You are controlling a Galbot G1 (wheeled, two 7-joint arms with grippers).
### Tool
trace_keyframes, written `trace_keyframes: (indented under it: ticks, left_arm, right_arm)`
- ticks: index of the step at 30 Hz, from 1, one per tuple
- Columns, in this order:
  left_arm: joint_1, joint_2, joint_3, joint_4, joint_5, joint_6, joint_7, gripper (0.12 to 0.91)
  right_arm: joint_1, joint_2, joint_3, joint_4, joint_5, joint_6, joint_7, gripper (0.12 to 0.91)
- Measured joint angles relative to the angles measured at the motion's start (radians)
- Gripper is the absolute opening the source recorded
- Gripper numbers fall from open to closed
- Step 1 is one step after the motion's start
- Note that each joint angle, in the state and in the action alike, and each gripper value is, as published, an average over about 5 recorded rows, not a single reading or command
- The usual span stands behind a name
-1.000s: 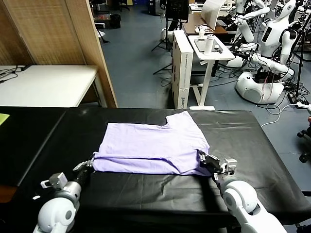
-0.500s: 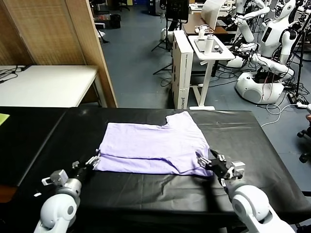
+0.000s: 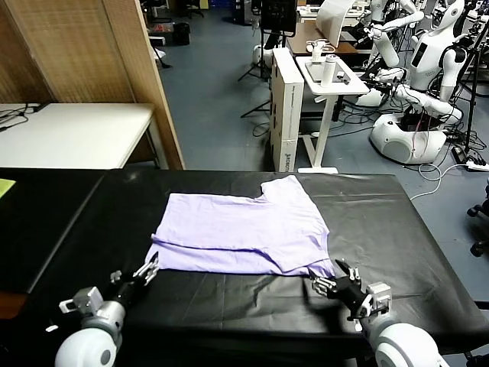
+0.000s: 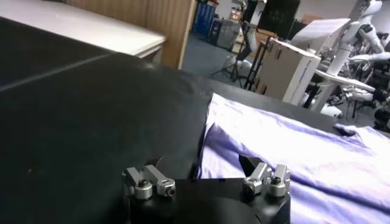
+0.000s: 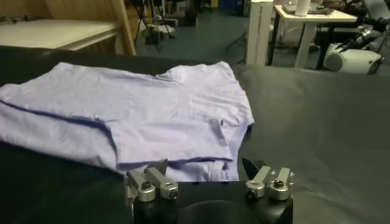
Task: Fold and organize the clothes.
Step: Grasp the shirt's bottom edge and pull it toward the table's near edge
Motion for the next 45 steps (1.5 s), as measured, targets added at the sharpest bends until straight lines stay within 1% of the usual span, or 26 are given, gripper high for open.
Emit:
trace_keyframes:
  ticks: [2, 3, 6, 7, 9, 10, 11, 12, 13, 14, 16, 17, 19, 20, 22, 26, 31, 34, 35, 37, 38, 39, 41, 42, 44, 45]
  left_arm:
    - [0.0, -0.002, 0.003, 0.002, 0.0, 0.0, 0.001, 0.903]
    - [0.001, -0.002, 0.005, 0.003, 0.001, 0.0, 0.002, 0.888]
    - [0.001, -0.006, 0.014, 0.005, 0.006, 0.0, 0.004, 0.802]
    - [0.001, -0.007, 0.016, 0.006, 0.009, 0.001, 0.005, 0.759]
    - [-0.001, -0.008, 0.019, 0.011, 0.013, 0.0, 0.006, 0.69]
    - [-0.001, -0.008, 0.019, 0.013, 0.014, 0.0, 0.007, 0.633]
    - [0.0, -0.007, 0.019, 0.015, 0.015, 0.0, 0.009, 0.586]
    - [0.001, -0.006, 0.019, 0.015, 0.015, 0.0, 0.01, 0.53]
    - [0.003, -0.005, 0.019, 0.015, 0.016, 0.0, 0.011, 0.455]
    - [0.005, -0.004, 0.019, 0.014, 0.017, 0.0, 0.011, 0.398]
    - [0.013, -0.001, 0.018, 0.009, 0.024, 0.0, 0.01, 0.27]
    - [0.017, 0.001, 0.017, 0.005, 0.027, 0.001, 0.008, 0.218]
    - [0.029, 0.008, 0.015, -0.006, 0.034, 0.003, 0.002, 0.157]
    - [0.036, 0.011, 0.013, -0.012, 0.035, 0.005, -0.002, 0.146]
    - [0.054, 0.02, 0.008, -0.029, 0.037, 0.011, -0.01, 0.15]
    - [0.107, 0.039, -0.006, -0.077, 0.039, 0.022, -0.025, 0.147]
    - [0.207, 0.062, -0.028, -0.14, 0.046, 0.024, -0.028, 0.147]
    - [0.264, 0.074, -0.044, -0.169, 0.044, 0.024, -0.028, 0.147]
    - [0.28, 0.077, -0.048, -0.177, 0.043, 0.024, -0.028, 0.147]
    - [0.305, 0.08, -0.056, -0.19, 0.041, 0.026, -0.03, 0.147]
    - [0.314, 0.081, -0.058, -0.195, 0.04, 0.028, -0.033, 0.147]
    - [0.321, 0.081, -0.06, -0.2, 0.04, 0.031, -0.037, 0.147]
    - [0.33, 0.08, -0.063, -0.209, 0.04, 0.037, -0.046, 0.147]
    - [0.333, 0.08, -0.065, -0.213, 0.04, 0.04, -0.051, 0.156]
    - [0.339, 0.079, -0.068, -0.222, 0.041, 0.048, -0.061, 0.213]
    - [0.341, 0.079, -0.07, -0.227, 0.041, 0.051, -0.066, 0.26]
  right_arm:
    - [0.0, 0.002, -0.003, -0.002, -0.002, 0.0, 0.0, 0.735]
    - [0.0, 0.003, -0.004, -0.003, -0.003, 0.0, -0.001, 0.696]
    - [0.003, 0.006, -0.009, -0.006, -0.005, 0.0, -0.002, 0.532]
    - [0.003, 0.006, -0.01, -0.007, -0.005, 0.0, -0.002, 0.456]
    - [0.002, 0.005, -0.01, -0.007, -0.005, 0.001, -0.002, 0.343]
    - [0.001, 0.004, -0.01, -0.007, -0.005, 0.0, -0.002, 0.272]
    - [-0.001, 0.003, -0.009, -0.006, -0.005, 0.0, 0.0, 0.22]
    - [-0.004, 0.001, -0.007, -0.003, -0.004, -0.002, 0.004, 0.187]
    - [-0.007, -0.002, -0.005, 0.0, -0.002, -0.005, 0.009, 0.154]
    - [-0.011, -0.004, -0.003, 0.005, 0.003, -0.011, 0.016, 0.14]
    - [-0.021, -0.011, 0.004, 0.02, 0.017, -0.031, 0.037, 0.139]
    - [-0.028, -0.015, 0.008, 0.03, 0.027, -0.044, 0.049, 0.139]
    - [-0.042, -0.023, 0.016, 0.054, 0.047, -0.074, 0.075, 0.139]
    - [-0.05, -0.028, 0.02, 0.068, 0.056, -0.09, 0.087, 0.139]
    - [-0.068, -0.038, 0.029, 0.099, 0.069, -0.126, 0.11, 0.139]
    - [-0.11, -0.052, 0.048, 0.163, 0.08, -0.196, 0.142, 0.139]
    - [-0.164, -0.054, 0.066, 0.221, 0.081, -0.253, 0.166, 0.139]
    - [-0.188, -0.051, 0.068, 0.242, 0.081, -0.267, 0.173, 0.141]
    - [-0.195, -0.05, 0.069, 0.248, 0.081, -0.268, 0.175, 0.155]
    - [-0.206, -0.049, 0.07, 0.26, 0.081, -0.268, 0.177, 0.222]
    - [-0.212, -0.049, 0.072, 0.267, 0.081, -0.268, 0.177, 0.274]
    - [-0.219, -0.049, 0.075, 0.273, 0.081, -0.268, 0.176, 0.344]
    - [-0.231, -0.05, 0.083, 0.287, 0.082, -0.268, 0.174, 0.458]
    - [-0.237, -0.051, 0.088, 0.294, 0.083, -0.268, 0.174, 0.534]
    - [-0.248, -0.054, 0.098, 0.307, 0.086, -0.268, 0.177, 0.649]
    - [-0.254, -0.056, 0.103, 0.313, 0.09, -0.268, 0.18, 0.721]
